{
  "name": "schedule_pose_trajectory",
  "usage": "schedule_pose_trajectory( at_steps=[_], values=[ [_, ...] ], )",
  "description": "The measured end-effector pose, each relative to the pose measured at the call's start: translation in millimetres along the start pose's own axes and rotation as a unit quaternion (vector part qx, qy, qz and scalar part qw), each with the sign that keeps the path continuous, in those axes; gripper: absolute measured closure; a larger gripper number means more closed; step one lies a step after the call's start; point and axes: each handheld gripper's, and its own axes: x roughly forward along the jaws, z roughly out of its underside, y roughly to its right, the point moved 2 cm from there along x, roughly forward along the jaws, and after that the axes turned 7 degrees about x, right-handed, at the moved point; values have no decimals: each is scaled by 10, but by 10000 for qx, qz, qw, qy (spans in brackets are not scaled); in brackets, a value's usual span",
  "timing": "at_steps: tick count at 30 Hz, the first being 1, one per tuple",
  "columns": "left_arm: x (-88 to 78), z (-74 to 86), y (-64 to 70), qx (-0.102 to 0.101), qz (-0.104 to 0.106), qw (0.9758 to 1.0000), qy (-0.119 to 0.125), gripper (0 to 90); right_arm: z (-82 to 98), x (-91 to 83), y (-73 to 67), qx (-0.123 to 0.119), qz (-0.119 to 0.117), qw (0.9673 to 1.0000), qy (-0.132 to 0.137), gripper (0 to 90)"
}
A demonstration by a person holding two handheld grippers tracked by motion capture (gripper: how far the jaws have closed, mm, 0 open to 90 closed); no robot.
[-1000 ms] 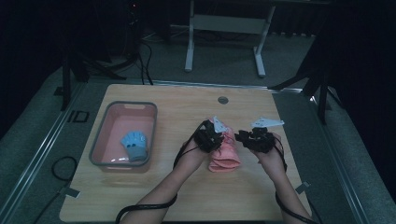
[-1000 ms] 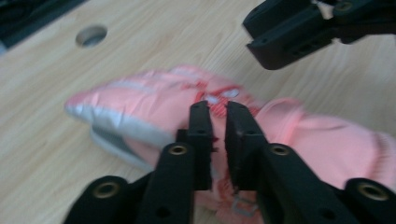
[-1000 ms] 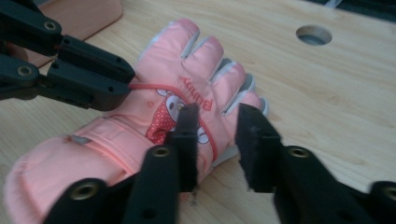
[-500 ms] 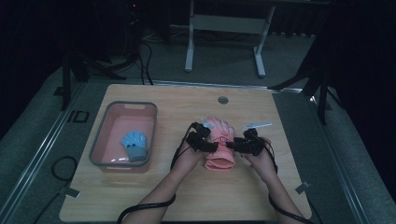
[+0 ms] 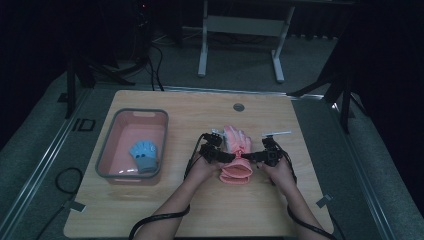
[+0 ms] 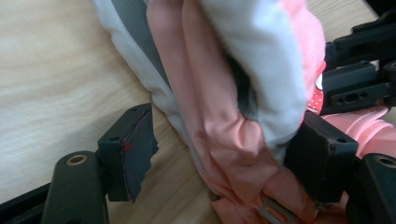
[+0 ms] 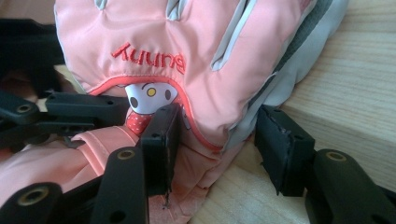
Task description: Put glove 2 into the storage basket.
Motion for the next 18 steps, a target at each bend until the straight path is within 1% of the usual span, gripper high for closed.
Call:
schedule_pose_trajectory(
  at_steps=[2, 3, 4, 5, 6, 7, 9, 10, 11, 13, 14, 16, 18],
  values=[
    [10, -7, -22, -1, 111, 9999, -43, 280, 1, 3, 22, 70, -71, 9999, -18, 495],
    [17, -7, -27, -64, 226, 9997, -28, 293, 2, 7, 33, 119, -111, 9999, -20, 496],
    [16, -6, -33, -84, 403, 9992, -13, 364, 4, 9, 39, 129, -128, 9998, -12, 500],
    [18, -6, -26, -54, 386, 9992, 9, 397, 7, 13, 50, 165, -173, 9997, 3, 510],
    [16, -6, -27, -27, 433, 9991, 11, 416, 11, 17, 61, 212, -232, 9995, 18, 526],
    [12, -10, -24, 17, 464, 9989, 12, 461, 16, 20, 64, 239, -273, 9993, 27, 548],
    [6, -19, -9, 80, 462, 9989, 1, 528, 27, 20, 50, 186, -334, 9992, 79, 652],
    [-3, -25, 0, 173, 442, 9989, -2, 568, 37, 22, 25, 113, -312, 9994, 136, 696],
    [-9, -27, 14, 260, 416, 9988, 13, 601, 47, 15, -5, 11, -234, 9995, 193, 722],
    [-27, -36, 29, 329, 411, 9986, 40, 653, 60, 5, -62, -145, -71, 9994, 293, 750],
    [-40, -35, 41, 425, 400, 9983, 59, 670, 67, -2, -87, -198, -2, 9992, 334, 756],
    [-64, -29, 47, 413, 440, 9981, 132, 687, 76, -20, -118, -283, 41, 9988, 409, 763],
    [-97, -37, 55, 405, 453, 9981, 141, 694, 76, -40, -134, -238, 21, 9988, 434, 766]
  ],
)
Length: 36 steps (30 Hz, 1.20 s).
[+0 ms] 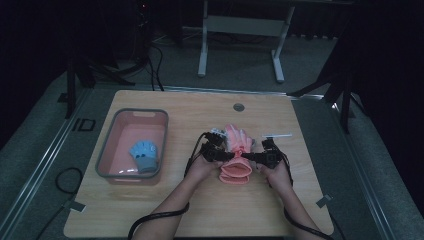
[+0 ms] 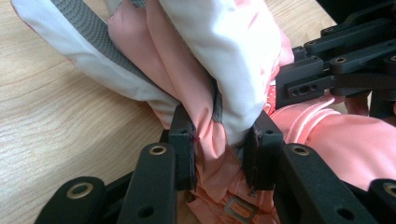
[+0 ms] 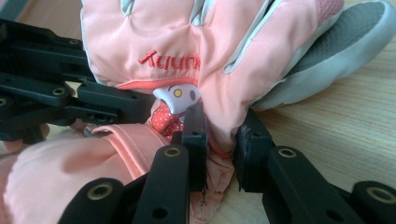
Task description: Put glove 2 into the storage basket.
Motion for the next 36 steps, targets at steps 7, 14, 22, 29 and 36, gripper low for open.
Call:
schedule_pose_trajectory(
  at_steps=[7, 14, 22, 29, 36],
  values=[
    [-133, -7, 19, 50, -27, 10000, -59, 710, -22, -27, -211, -424, 341, 9985, -10, 783],
    [-316, -22, 7, 171, 5, 9998, -69, 716, -41, -36, -334, -423, 134, 9990, -35, 788],
    [-578, -115, 18, 270, -60, 9996, 2, 716, -145, -107, -550, -534, 54, 9985, 101, 787],
    [-786, -184, 21, 303, -123, 9994, 62, 716, -237, -158, -731, -629, -7, 9979, 183, 787],
    [-1065, -293, 1, 334, -201, 9992, 119, 715, -375, -214, -947, -751, -70, 9968, 273, 787]
  ],
)
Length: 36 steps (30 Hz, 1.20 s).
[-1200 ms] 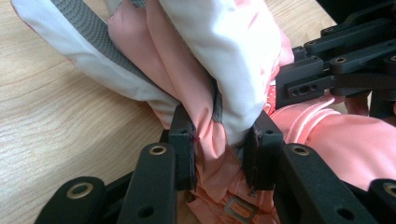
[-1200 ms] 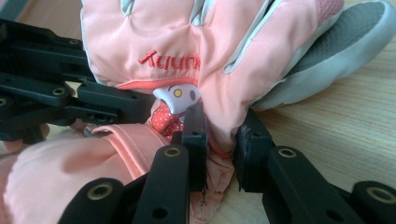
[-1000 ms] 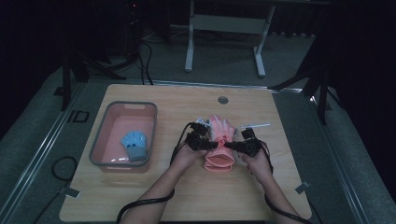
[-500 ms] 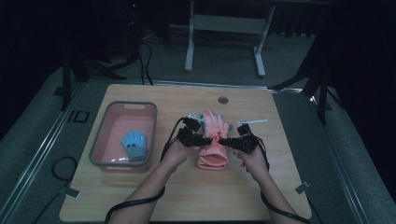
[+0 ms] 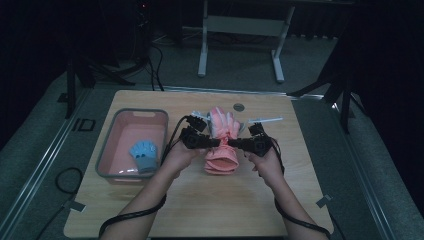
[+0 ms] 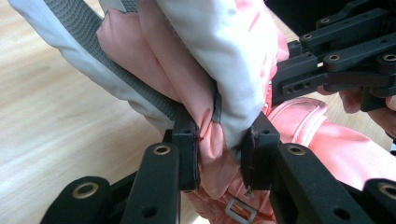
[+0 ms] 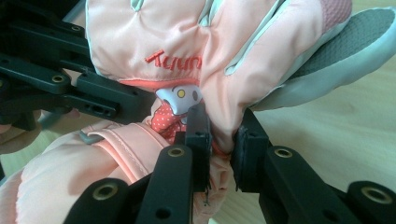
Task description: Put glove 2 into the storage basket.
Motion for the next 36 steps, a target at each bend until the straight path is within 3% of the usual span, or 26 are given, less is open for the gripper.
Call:
schedule_pose_trajectory(
  at_steps=[10, 17, 23, 26, 36],
  values=[
    [-488, -93, -136, -8, -270, 9996, 98, 715, -312, 59, -381, -226, -153, 9996, 60, 786],
    [-871, -63, -300, -105, -501, 9986, 143, 715, -522, 215, -700, -395, -308, 9987, 76, 786],
    [-1188, 58, -465, -195, -725, 9970, 186, 715, -650, 412, -985, -521, -447, 9976, 25, 786],
    [-1356, 151, -561, -292, -835, 9959, 193, 715, -709, 577, -1187, -590, -517, 9969, -57, 786],
    [-1778, 504, -883, -604, -1174, 9911, 189, 715, -790, 1092, -1652, -787, -753, 9938, -241, 785]
  ],
)
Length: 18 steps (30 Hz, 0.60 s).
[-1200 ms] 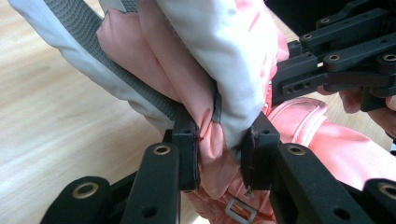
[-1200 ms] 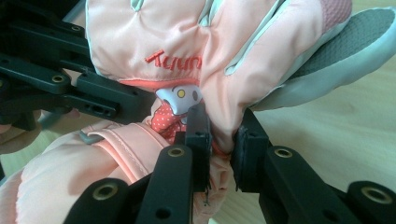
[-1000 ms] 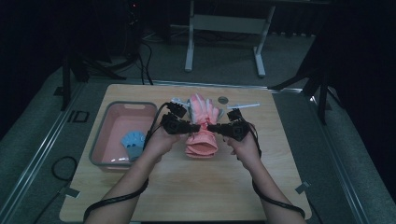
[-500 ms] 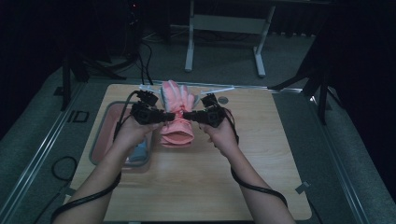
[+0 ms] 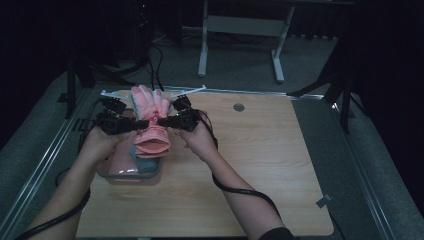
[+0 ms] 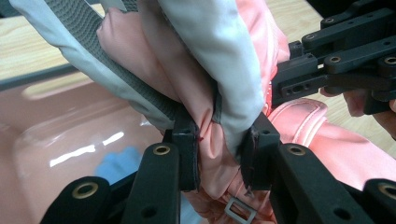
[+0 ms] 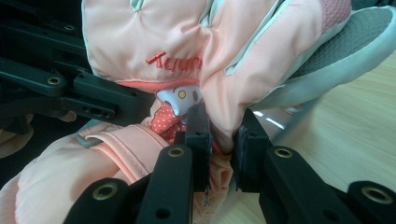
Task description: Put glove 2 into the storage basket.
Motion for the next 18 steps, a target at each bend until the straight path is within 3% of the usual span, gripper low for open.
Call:
schedule_pose_trajectory(
  at_steps=[6, 11, 18],
  values=[
    [-45, 205, -206, -153, -151, 9998, -22, 715, -18, 309, -112, -102, -62, 9998, -147, 784],
    [135, 392, -355, -385, -95, 9992, -56, 714, 48, 548, -69, -142, 77, 9993, -332, 784],
    [375, 600, -446, -529, -13, 9983, -239, 711, 227, 792, 54, -140, 294, 9980, -540, 783]
  ],
)
